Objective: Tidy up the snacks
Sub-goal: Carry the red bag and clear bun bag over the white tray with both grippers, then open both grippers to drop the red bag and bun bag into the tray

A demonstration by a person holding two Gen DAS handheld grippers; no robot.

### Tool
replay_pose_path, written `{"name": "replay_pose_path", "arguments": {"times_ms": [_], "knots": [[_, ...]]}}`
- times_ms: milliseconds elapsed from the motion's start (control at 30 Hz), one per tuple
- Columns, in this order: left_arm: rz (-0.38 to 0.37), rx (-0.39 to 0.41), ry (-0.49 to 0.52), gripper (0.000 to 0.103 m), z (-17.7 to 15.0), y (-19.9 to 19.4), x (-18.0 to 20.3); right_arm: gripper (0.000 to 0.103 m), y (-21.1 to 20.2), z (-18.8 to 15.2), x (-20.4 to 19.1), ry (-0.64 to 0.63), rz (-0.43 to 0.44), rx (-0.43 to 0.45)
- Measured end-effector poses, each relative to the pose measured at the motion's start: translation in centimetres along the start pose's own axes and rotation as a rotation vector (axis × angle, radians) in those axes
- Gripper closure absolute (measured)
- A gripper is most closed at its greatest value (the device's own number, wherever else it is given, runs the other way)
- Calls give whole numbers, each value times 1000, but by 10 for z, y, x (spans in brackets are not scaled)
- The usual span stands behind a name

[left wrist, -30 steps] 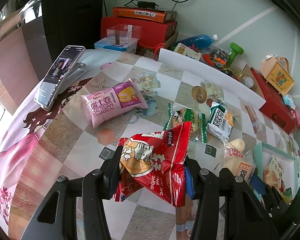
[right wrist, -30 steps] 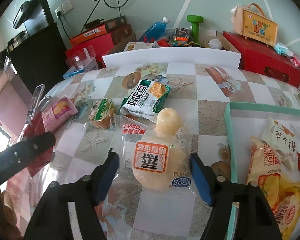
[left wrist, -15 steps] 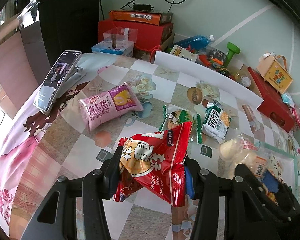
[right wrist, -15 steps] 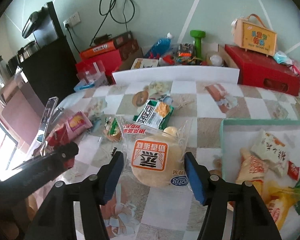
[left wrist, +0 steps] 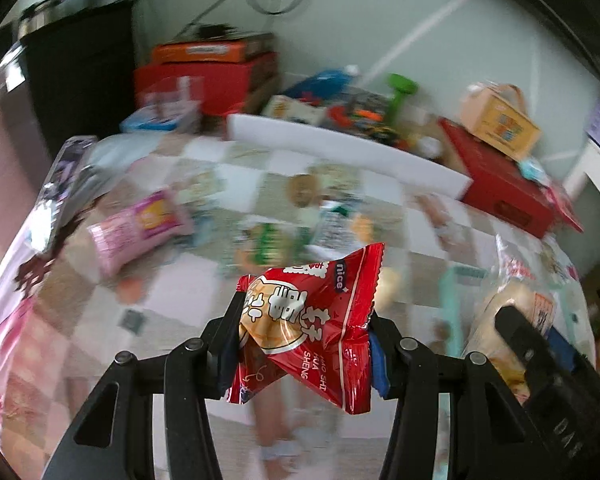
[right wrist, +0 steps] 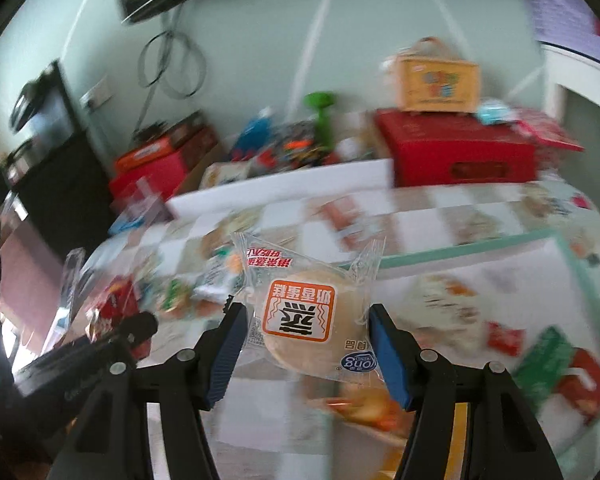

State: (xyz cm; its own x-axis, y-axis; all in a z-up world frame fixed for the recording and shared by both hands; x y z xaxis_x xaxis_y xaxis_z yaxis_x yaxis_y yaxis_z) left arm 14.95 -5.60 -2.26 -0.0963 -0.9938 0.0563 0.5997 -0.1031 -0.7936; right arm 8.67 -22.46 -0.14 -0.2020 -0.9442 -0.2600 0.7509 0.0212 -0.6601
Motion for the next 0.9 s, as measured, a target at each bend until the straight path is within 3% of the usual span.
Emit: {"name": "replay_pose_path", "arguments": {"times_ms": [400, 700, 767, 833, 900], "knots": [[-145, 8, 220, 50, -21, -11, 118, 38, -61, 7, 128, 187, -255, 84], [-213, 14, 340, 50, -38, -13, 181, 37, -78, -3, 182, 281, -310, 93], [-214, 20, 359, 42, -41, -14, 190, 36, -75, -5, 186, 296, -308, 84], [-209, 21, 369, 18, -43, -14, 194, 35, -72, -7, 187, 303, -304, 71], [-207, 20, 367, 17, -44, -14, 194, 33, -69, -8, 187, 299, -310, 64]]}}
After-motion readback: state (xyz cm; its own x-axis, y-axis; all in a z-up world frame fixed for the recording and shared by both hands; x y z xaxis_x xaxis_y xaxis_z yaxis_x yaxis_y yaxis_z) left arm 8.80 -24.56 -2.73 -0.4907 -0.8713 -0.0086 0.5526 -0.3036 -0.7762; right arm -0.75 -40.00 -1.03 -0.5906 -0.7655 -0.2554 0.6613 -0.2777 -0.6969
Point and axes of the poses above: each gripper's, at about its wrist camera, not at the fingertips, and y roughly the way its jaws point, x to its right, z to its top, the point moved 4 cm from there along y, roughly the way its jaws point, and after that the axes turned 7 degrees about z, right-handed, at the moved point
